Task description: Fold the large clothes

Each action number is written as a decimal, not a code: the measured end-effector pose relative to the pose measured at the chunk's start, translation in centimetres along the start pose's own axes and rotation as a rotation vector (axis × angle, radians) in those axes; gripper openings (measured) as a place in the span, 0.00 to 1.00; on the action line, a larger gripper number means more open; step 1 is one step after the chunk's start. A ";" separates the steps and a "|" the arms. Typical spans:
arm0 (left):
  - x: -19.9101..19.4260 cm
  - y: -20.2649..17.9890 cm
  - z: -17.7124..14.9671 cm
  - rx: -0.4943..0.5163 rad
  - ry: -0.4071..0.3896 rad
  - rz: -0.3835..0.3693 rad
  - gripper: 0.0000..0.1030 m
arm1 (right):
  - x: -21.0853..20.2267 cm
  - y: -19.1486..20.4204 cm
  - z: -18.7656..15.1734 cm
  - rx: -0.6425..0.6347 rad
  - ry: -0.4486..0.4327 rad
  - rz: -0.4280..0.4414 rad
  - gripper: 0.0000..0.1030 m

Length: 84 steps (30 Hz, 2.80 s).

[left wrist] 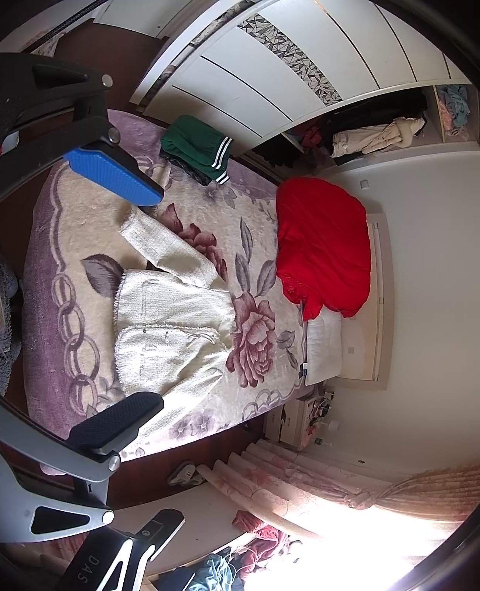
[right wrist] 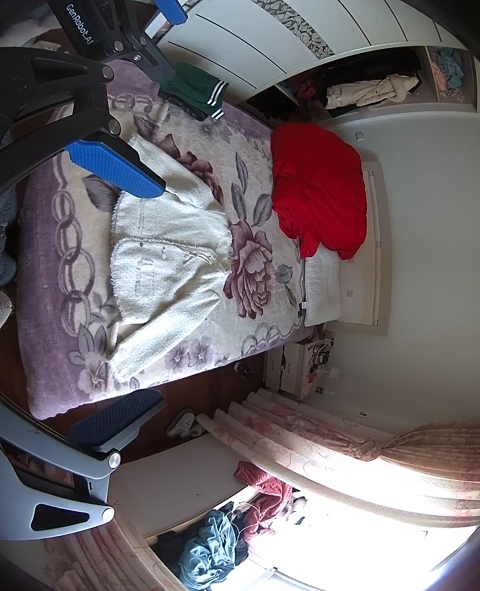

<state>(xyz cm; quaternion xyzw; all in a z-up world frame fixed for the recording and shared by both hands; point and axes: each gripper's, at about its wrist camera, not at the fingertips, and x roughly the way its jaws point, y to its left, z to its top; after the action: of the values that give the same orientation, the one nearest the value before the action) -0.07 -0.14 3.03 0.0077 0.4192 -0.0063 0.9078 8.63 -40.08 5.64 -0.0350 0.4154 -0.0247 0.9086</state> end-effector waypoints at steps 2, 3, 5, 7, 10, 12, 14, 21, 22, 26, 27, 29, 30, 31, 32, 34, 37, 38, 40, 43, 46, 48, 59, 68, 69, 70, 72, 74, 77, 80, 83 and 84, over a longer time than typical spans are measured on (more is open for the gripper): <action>0.0 0.0 0.2 0.001 -0.001 0.001 1.00 | 0.0 0.0 -0.5 0.002 -0.001 0.000 1.00; 0.0 0.0 0.1 0.000 -0.001 0.000 1.00 | -0.1 0.0 -0.2 0.002 -0.003 0.000 1.00; 0.0 -0.1 0.1 0.002 -0.003 0.002 1.00 | -0.1 0.1 -0.2 0.001 -0.004 -0.001 1.00; 0.0 0.0 0.0 -0.001 -0.001 0.000 1.00 | -0.1 0.2 -0.5 0.002 -0.005 0.000 1.00; 0.0 0.0 -0.2 0.002 -0.003 0.001 1.00 | -0.2 0.2 -0.7 0.003 -0.006 0.001 1.00; 0.0 -0.1 -0.3 0.001 -0.004 0.000 1.00 | -0.3 0.5 0.0 0.002 -0.006 0.003 1.00; 0.0 -0.1 -0.5 0.002 -0.005 0.000 1.00 | -0.3 0.8 0.9 0.003 -0.004 0.007 1.00; 1.7 0.2 -0.3 -0.015 -0.024 0.016 1.00 | 0.9 1.6 0.8 0.046 0.006 0.006 1.00; 2.8 0.4 -0.1 -0.016 -0.028 0.030 1.00 | 2.0 1.4 0.5 0.067 0.016 0.008 1.00; 8.6 1.2 -0.8 0.004 -0.033 0.097 1.00 | 8.9 -0.5 -0.4 0.176 0.111 0.014 1.00; 10.5 1.3 -1.1 0.020 -0.022 0.119 1.00 | 11.3 -1.2 -1.0 0.217 0.148 0.002 1.00; 15.0 1.4 -2.1 0.057 0.031 0.138 1.00 | 16.2 -2.7 -2.5 0.294 0.227 -0.039 1.00; 16.8 1.7 -2.8 0.067 0.058 0.139 1.00 | 18.6 -3.7 -3.8 0.328 0.255 -0.059 1.00; 19.0 1.7 -3.5 0.074 0.089 0.133 1.00 | 21.2 -4.9 -5.5 0.364 0.287 -0.093 1.00; 21.4 1.6 -4.3 0.076 0.113 0.122 1.00 | 24.3 -6.1 -6.7 0.401 0.331 -0.132 1.00; 25.6 1.3 -5.7 0.079 0.149 0.127 1.00 | 28.5 -8.7 -10.3 0.459 0.362 -0.172 1.00; 32.1 0.5 -8.0 0.083 0.220 0.154 1.00 | 35.6 -13.6 -15.2 0.554 0.424 -0.217 1.00; 34.1 0.2 -8.7 0.076 0.240 0.158 1.00 | 38.2 -15.4 -16.8 0.600 0.437 -0.219 1.00; 37.8 -0.4 -10.2 0.066 0.277 0.173 1.00 | 42.9 -19.0 -20.4 0.696 0.458 -0.226 0.96; 42.7 -2.1 -12.2 0.064 0.320 0.213 1.00 | 48.8 -23.9 -25.0 0.814 0.485 -0.215 0.81; 47.1 -4.0 -13.7 0.042 0.358 0.242 1.00 | 55.5 -28.4 -29.8 0.932 0.529 -0.201 0.79; 49.6 -5.3 -14.4 0.017 0.381 0.250 1.00 | 59.7 -31.6 -33.2 1.028 0.545 -0.181 0.79; 56.7 -15.2 -14.7 0.173 0.390 0.259 1.00 | 70.2 -33.2 -39.0 1.120 0.592 -0.081 0.61; 58.4 -21.8 -12.1 0.229 0.372 0.159 1.00 | 65.3 -34.5 -33.1 0.977 0.332 -0.018 0.09; 58.5 -22.4 -12.2 0.231 0.368 0.153 1.00 | 65.2 -35.2 -32.0 0.960 0.299 -0.020 0.09; 58.7 -22.9 -12.3 0.236 0.370 0.149 1.00 | 65.7 -35.9 -32.0 0.956 0.297 -0.012 0.09; 59.4 -23.6 -12.9 0.239 0.397 0.145 1.00 | 67.8 -36.2 -33.8 1.001 0.378 0.032 0.11; 60.0 -23.9 -13.4 0.235 0.423 0.139 1.00 | 70.1 -35.4 -37.2 1.074 0.522 0.110 0.14; 60.8 -24.1 -14.0 0.245 0.442 0.140 1.00 | 70.4 -34.2 -41.6 1.190 0.581 0.174 0.36; 61.6 -24.2 -14.4 0.261 0.454 0.141 1.00 | 70.1 -33.3 -44.5 1.310 0.488 0.227 0.68; 62.6 -24.3 -14.1 0.271 0.456 0.147 1.00 | 72.2 -31.6 -45.9 1.350 0.449 0.292 0.68; 62.8 -24.4 -13.9 0.270 0.448 0.149 1.00 | 73.0 -31.1 -45.9 1.348 0.446 0.302 0.71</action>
<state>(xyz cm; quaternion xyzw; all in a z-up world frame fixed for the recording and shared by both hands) 29.58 -24.57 -54.01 0.1610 0.6034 0.0066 0.7810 21.14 -78.40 -76.68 0.5965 0.4856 -0.1561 0.6197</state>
